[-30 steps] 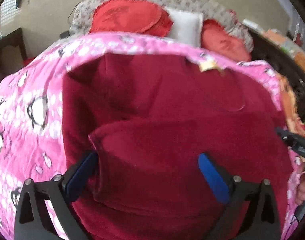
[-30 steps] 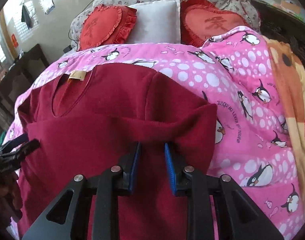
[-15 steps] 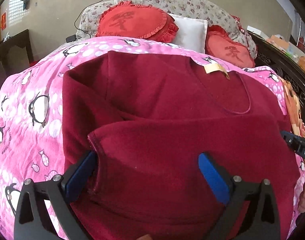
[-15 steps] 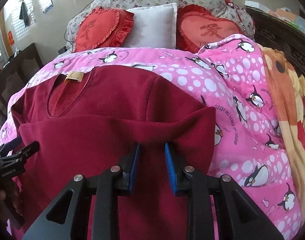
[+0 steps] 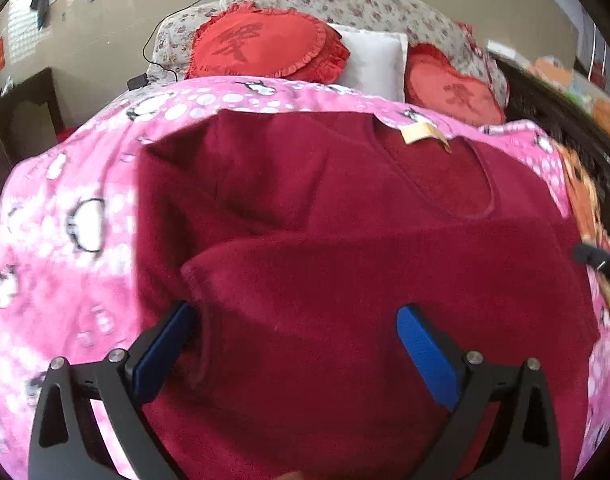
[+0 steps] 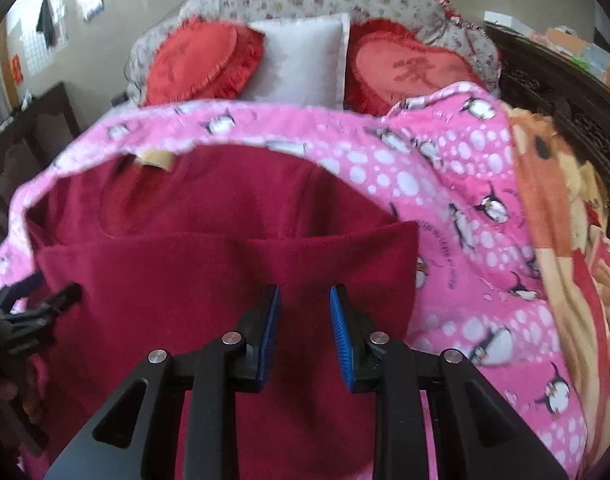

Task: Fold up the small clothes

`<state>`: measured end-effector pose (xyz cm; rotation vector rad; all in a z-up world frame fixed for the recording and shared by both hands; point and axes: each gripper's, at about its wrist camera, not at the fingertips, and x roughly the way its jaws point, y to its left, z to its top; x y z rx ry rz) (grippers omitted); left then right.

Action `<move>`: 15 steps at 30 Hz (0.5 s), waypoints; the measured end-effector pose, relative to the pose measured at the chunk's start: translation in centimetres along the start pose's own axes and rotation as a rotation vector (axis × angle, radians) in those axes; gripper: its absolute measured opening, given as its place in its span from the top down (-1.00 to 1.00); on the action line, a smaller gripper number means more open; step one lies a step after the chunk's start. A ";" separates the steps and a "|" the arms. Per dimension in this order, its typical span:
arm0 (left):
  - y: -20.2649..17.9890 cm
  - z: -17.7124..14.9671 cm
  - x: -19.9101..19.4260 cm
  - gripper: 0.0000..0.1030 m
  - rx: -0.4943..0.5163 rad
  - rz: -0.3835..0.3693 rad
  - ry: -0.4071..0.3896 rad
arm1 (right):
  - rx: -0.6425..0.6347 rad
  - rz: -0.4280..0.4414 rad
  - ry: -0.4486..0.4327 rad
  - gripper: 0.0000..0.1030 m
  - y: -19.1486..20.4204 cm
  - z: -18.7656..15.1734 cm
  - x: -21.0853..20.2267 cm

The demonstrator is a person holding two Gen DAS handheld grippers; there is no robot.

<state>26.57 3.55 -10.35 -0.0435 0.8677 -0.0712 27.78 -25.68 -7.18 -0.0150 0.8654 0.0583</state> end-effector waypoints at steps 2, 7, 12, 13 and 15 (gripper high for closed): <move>0.0 -0.7 -2.0 -0.99 0.028 -0.005 -0.025 | -0.013 0.018 -0.058 1.00 0.7 -0.6 -2.8; 0.1 -3.2 -3.0 -0.99 0.012 -0.055 0.027 | -0.011 0.098 -0.049 1.00 2.7 -3.7 -5.1; 0.3 -4.8 -0.4 -0.99 -0.018 -0.040 0.063 | 0.017 0.056 0.051 1.00 3.2 -6.5 -1.2; 0.2 -4.9 -0.4 -0.99 -0.016 -0.036 0.058 | 0.032 0.065 0.018 1.00 3.0 -6.9 -1.0; 0.3 -5.1 -0.4 -0.99 -0.022 -0.046 0.041 | 0.063 0.071 -0.026 1.00 2.8 -7.5 -0.7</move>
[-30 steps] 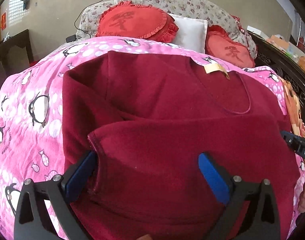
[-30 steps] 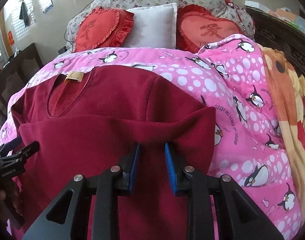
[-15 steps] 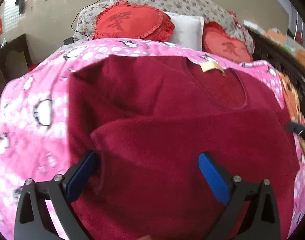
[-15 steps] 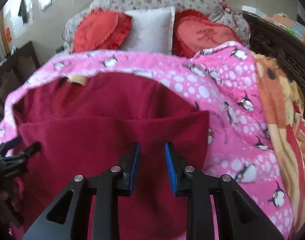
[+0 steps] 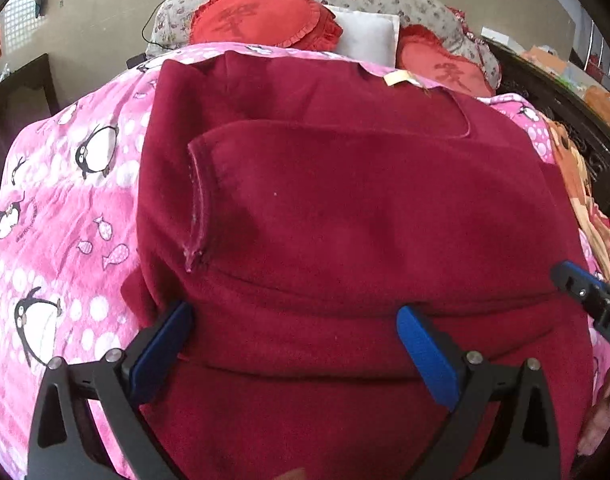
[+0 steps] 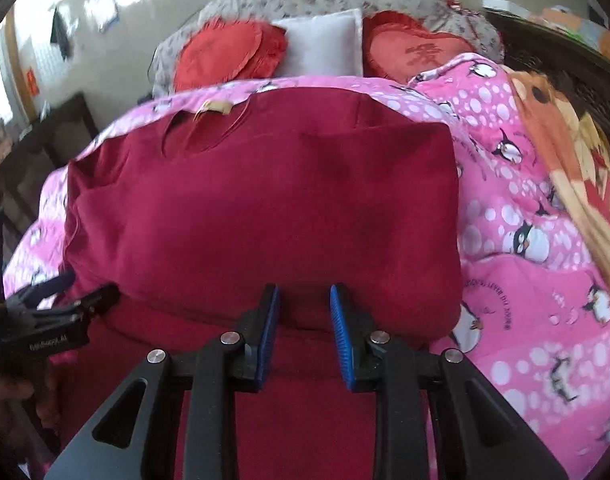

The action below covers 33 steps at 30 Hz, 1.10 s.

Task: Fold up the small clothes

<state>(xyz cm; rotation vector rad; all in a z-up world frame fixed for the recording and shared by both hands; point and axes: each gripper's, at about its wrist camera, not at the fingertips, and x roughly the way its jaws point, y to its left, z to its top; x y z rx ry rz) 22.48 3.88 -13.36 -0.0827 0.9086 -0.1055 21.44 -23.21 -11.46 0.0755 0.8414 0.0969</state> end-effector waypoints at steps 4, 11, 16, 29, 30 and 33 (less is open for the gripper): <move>0.2 -0.2 -0.1 -0.99 -0.011 -0.012 -0.015 | -0.064 -0.051 -0.073 1.00 1.0 -1.3 -0.1; 0.0 -0.3 0.0 -0.99 -0.003 0.004 -0.012 | -0.080 -0.010 -0.106 1.00 0.5 -1.5 0.0; -0.6 0.0 0.4 -0.99 0.001 0.015 -0.013 | -0.136 -0.067 -0.112 1.00 1.4 -1.7 0.2; -0.6 -0.1 0.5 -0.99 0.000 0.018 -0.014 | -0.117 -0.041 -0.115 1.00 0.9 -1.7 0.1; -0.6 -0.1 0.5 -0.99 0.000 0.017 -0.014 | -0.117 -0.042 -0.115 1.00 0.9 -1.7 0.1; -0.7 -0.1 0.5 -0.99 0.000 0.018 -0.014 | -0.117 -0.041 -0.116 1.00 0.9 -1.7 0.1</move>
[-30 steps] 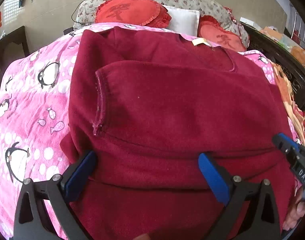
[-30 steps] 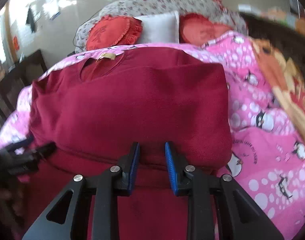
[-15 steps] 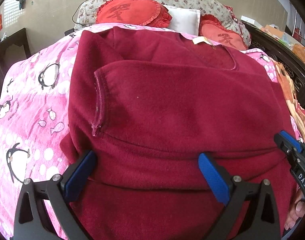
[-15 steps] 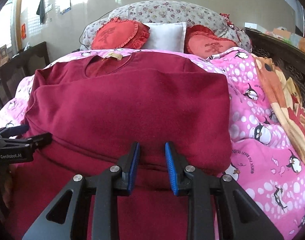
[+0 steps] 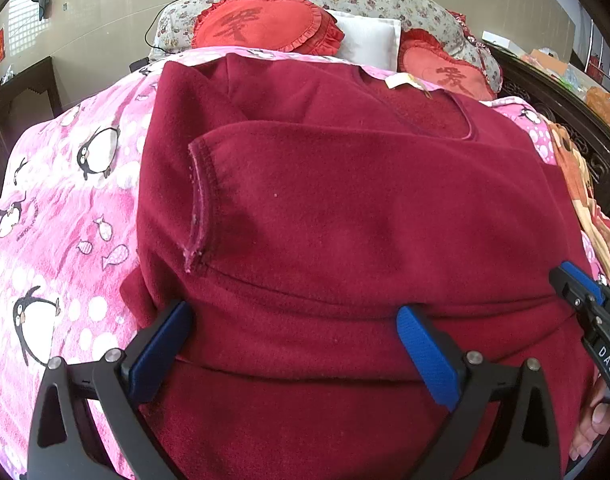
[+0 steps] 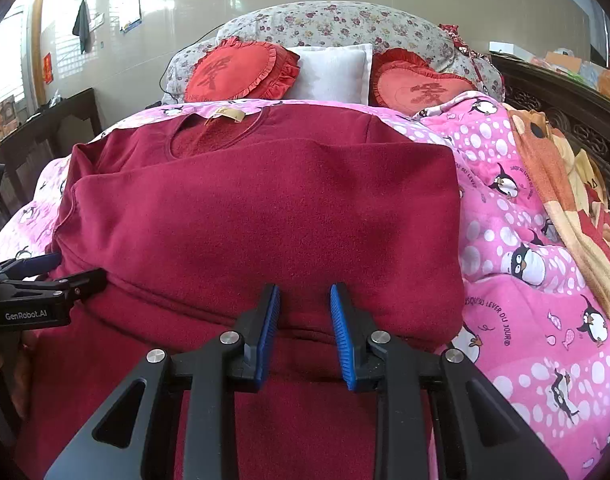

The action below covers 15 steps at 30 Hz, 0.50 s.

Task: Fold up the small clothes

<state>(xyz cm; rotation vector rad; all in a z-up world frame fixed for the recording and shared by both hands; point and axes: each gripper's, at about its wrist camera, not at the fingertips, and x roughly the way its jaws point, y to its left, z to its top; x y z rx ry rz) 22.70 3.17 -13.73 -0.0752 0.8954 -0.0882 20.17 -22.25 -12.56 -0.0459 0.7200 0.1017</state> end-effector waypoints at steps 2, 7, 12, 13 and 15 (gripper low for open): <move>0.0 0.0 0.0 -0.99 0.000 0.000 0.000 | 0.001 0.001 0.000 1.00 0.0 0.0 0.0; 0.0 0.0 0.0 -0.99 -0.001 -0.001 0.000 | 0.001 0.001 0.000 1.00 0.0 0.0 0.0; 0.1 0.0 0.1 -0.99 0.000 0.001 0.003 | 0.000 -0.001 0.000 1.00 0.0 0.0 0.0; 0.0 0.0 0.1 -0.99 0.003 0.004 0.005 | -0.002 -0.003 0.002 1.00 0.0 0.0 0.0; 0.0 0.3 0.2 -0.99 0.014 0.008 0.022 | -0.015 -0.017 0.023 1.00 0.1 0.3 0.0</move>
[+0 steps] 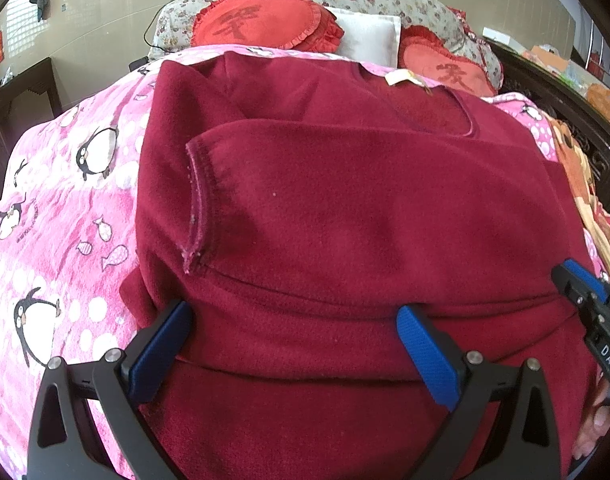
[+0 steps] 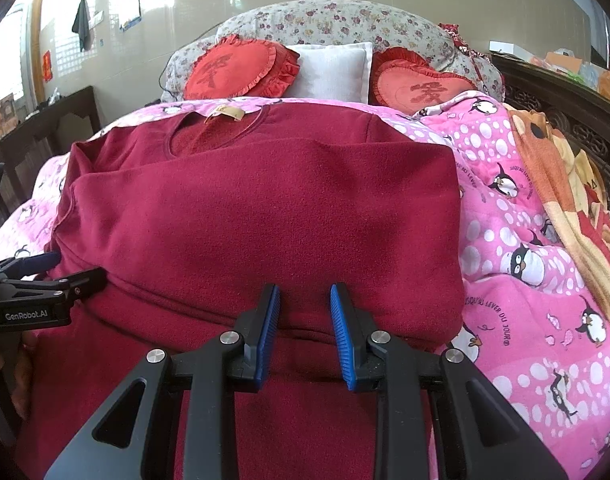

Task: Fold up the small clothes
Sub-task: 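Grasp the sweater hem with both tools and lift it toward the collar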

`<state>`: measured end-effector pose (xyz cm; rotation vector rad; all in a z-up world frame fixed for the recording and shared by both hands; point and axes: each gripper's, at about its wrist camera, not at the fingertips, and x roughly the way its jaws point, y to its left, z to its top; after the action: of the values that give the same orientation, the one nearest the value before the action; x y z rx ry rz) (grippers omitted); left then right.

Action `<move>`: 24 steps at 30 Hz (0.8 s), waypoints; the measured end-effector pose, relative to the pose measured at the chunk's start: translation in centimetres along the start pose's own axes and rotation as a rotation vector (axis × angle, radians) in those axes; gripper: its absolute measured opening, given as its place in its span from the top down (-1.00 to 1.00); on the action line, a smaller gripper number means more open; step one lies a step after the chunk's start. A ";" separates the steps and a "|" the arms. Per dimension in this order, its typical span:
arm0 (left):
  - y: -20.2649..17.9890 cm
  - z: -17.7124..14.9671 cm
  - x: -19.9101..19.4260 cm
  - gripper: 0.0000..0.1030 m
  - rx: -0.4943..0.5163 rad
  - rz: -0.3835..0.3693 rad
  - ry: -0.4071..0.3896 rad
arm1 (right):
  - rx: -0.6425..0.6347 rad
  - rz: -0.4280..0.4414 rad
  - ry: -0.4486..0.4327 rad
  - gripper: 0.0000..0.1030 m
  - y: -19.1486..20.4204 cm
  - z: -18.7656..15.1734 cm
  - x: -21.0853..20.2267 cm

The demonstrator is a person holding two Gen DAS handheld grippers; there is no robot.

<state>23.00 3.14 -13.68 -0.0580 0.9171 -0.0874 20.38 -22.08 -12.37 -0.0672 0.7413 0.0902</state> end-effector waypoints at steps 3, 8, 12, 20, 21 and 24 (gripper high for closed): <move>0.4 0.9 -1.5 -0.78 0.045 -0.009 0.052 | -0.071 -0.049 0.106 1.00 0.7 1.7 -0.8; 4.0 -1.4 -8.5 -0.76 0.088 -0.063 0.000 | -0.084 -0.033 0.055 1.00 0.7 1.9 -8.7; 7.6 -6.7 -11.8 -0.87 0.094 -0.083 0.035 | -0.084 0.076 0.027 0.92 0.3 -2.8 -15.3; 9.7 -16.7 -14.8 -0.89 -0.027 -0.251 0.147 | -0.043 0.127 0.058 0.92 1.1 -13.2 -21.5; 9.4 -17.4 -15.4 -0.93 -0.028 -0.279 0.140 | -0.032 0.127 0.053 0.92 1.2 -14.0 -22.1; 8.8 -19.1 -16.5 -0.99 -0.059 -0.392 0.165 | 0.002 0.106 0.038 0.91 1.0 -15.2 -23.3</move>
<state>-1.72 13.34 -13.06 -0.2895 1.0640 -0.4346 -7.05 -23.81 -7.81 -0.0273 0.7825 0.1896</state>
